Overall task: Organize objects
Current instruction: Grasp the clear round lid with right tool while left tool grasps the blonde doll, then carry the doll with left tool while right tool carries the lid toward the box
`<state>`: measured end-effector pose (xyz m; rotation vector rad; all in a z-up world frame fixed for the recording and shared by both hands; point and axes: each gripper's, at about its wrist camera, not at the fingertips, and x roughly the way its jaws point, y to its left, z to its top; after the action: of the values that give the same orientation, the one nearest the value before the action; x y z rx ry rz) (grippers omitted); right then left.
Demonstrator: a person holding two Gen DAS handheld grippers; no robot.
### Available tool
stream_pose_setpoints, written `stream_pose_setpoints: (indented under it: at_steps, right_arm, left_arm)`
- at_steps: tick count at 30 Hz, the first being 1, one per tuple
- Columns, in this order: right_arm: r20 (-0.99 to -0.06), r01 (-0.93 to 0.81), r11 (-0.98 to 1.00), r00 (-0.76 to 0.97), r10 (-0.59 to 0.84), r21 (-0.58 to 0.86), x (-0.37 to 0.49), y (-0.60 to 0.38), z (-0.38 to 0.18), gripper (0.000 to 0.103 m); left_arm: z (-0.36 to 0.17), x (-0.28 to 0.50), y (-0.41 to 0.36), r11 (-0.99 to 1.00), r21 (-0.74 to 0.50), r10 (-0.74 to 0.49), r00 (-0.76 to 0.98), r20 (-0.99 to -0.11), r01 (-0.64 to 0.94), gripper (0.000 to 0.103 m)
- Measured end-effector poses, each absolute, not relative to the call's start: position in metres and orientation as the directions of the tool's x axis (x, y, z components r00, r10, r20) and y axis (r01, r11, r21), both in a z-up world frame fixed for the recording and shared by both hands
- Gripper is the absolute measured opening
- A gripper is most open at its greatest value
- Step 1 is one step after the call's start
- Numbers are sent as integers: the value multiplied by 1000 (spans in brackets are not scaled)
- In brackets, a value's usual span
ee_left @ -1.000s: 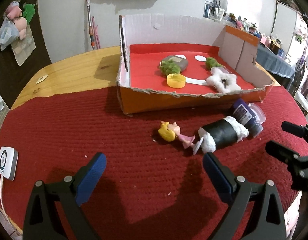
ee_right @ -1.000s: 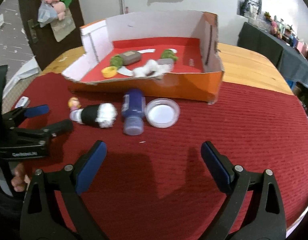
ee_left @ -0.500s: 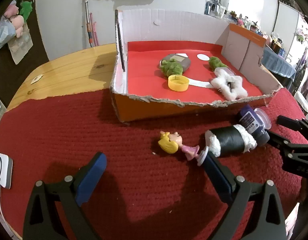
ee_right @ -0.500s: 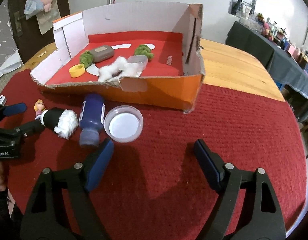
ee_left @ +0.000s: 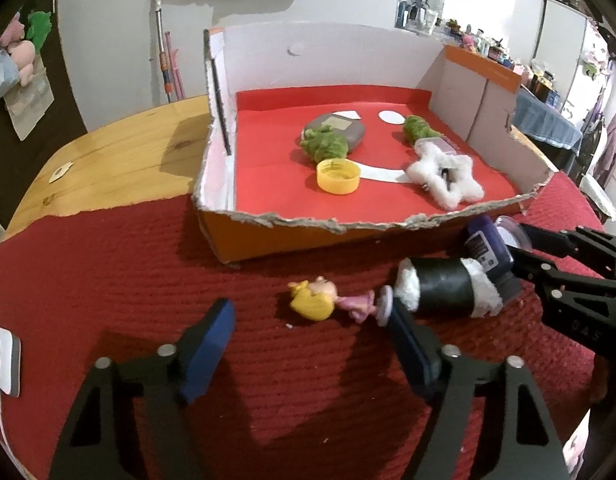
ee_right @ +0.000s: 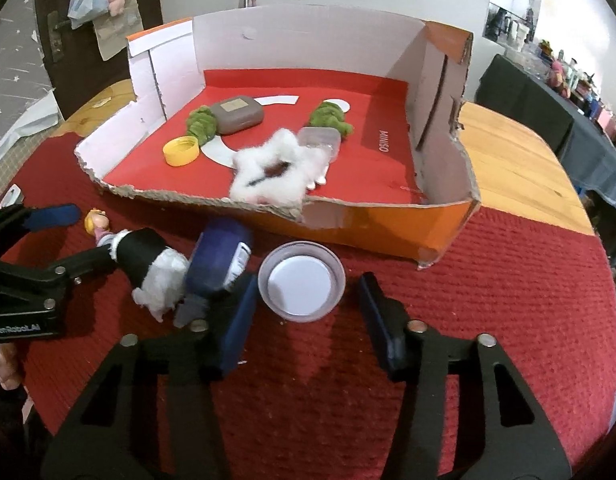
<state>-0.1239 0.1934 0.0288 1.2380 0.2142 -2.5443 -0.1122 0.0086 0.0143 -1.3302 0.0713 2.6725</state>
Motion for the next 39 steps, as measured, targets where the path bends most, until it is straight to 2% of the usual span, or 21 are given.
stream_pose_setpoints:
  at_steps: [6, 7, 39]
  right_arm:
    - [-784, 336, -942, -583, -212, 5, -119, 193, 30, 39]
    - [-784, 337, -941, -583, -215, 8, -118, 193, 30, 39]
    - [-740, 430, -902, -592, -318, 43, -57, 168, 60, 39]
  left_arm:
    - [17, -110, 10, -982, -49, 148, -591, -793, -180, 50]
    - [17, -109, 9, -982, -56, 154, -590, -793, -182, 48]
    - [37, -71, 22, -972, -67, 195, -618, -762, -224, 48]
